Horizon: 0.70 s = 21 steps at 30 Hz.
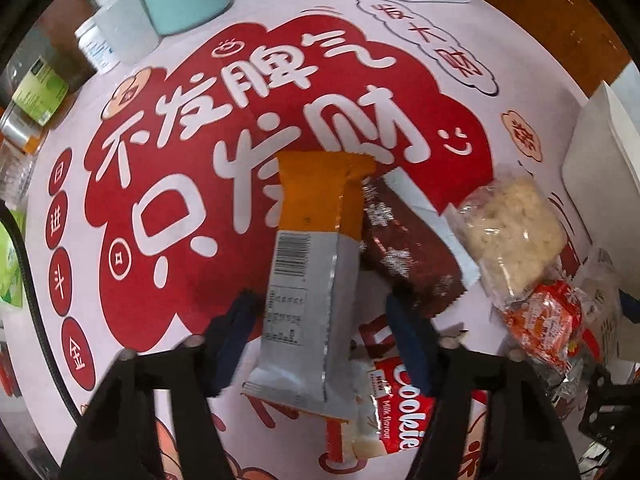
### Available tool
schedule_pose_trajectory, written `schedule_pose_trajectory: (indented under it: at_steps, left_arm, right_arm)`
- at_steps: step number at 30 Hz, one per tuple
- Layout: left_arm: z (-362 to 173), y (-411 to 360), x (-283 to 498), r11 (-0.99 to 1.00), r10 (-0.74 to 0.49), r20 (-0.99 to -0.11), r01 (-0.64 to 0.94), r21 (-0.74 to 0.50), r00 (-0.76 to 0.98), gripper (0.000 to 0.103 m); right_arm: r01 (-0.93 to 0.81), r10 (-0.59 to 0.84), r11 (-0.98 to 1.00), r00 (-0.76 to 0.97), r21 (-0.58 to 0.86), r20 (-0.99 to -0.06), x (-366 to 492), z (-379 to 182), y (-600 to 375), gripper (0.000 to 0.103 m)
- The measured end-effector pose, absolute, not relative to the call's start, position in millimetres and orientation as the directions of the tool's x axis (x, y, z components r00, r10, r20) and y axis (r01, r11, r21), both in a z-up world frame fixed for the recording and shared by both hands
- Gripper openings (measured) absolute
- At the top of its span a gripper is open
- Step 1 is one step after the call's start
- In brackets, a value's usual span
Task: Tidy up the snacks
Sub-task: 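Grasp the orange-topped bar with the left tool while the right tool grasps the clear pastry pack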
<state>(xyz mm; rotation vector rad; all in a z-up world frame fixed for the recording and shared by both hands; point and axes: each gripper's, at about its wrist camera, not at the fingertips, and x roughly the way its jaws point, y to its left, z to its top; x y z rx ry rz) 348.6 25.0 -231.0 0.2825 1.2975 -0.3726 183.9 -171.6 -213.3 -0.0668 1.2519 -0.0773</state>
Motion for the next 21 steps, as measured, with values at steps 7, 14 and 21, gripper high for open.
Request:
schedule_pose_trajectory:
  at_steps: [7,14,21]
  left_arm:
    - [-226.6,13.2,333.4,0.885,-0.073,-0.959,0.461,0.064,0.273,0.037]
    - [-194.2,27.0,309.2,0.886,-0.109,-0.935,0.460,0.063,0.337,0.036]
    - [-135.2,38.4,266.9,0.885,-0.176,-0.899,0.465,0.035,0.402,0.036]
  right_arm:
    - [0.015,-0.025,1.000,0.323,-0.021,-0.946,168.7,-206.6,-160.4,0.060]
    - [0.031,0.043,0.998,0.326,0.056,-0.945,150.4,-196.2,-153.7,0.060]
    - [0.048,0.088,0.992,0.402,0.117,-0.911,125.8,-157.4,-152.8,0.060]
